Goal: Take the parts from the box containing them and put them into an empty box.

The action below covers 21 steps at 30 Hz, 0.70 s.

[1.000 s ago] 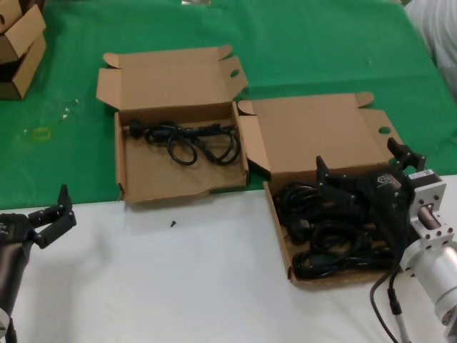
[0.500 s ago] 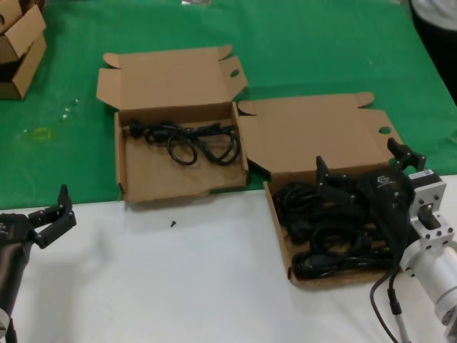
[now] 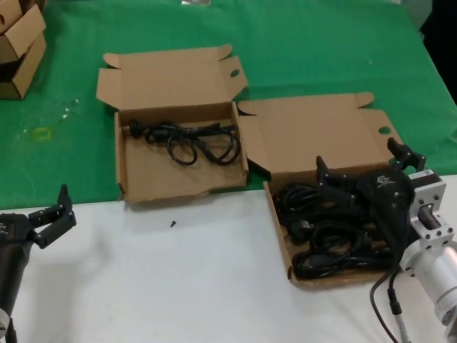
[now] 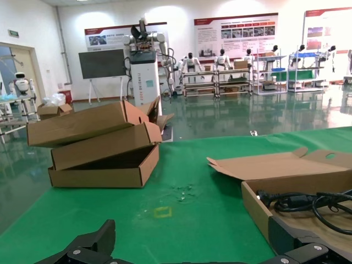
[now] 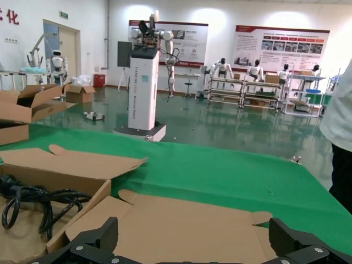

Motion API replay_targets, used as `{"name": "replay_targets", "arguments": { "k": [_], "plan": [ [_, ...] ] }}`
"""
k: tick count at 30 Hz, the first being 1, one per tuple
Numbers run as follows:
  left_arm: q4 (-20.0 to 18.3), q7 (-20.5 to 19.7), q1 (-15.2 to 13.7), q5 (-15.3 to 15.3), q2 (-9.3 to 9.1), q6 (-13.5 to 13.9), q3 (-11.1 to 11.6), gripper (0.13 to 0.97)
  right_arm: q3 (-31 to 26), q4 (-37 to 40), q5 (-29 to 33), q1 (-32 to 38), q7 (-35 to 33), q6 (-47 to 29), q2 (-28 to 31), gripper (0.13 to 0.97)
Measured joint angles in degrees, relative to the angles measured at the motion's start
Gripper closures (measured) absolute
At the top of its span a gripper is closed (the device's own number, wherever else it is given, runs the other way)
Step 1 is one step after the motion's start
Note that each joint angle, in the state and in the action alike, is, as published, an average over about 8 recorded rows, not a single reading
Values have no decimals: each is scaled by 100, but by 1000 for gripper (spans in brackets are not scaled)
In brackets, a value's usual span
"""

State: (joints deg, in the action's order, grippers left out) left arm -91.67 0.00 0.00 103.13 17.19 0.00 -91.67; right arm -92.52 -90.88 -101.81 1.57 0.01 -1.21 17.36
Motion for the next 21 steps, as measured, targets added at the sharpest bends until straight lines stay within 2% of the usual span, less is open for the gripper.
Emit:
{"name": "replay_targets", "arguments": {
  "k": [21],
  "plan": [
    [0, 0, 0, 0, 0, 0, 0, 132, 0, 0, 0, 0, 0, 0, 0, 129]
  ]
}}
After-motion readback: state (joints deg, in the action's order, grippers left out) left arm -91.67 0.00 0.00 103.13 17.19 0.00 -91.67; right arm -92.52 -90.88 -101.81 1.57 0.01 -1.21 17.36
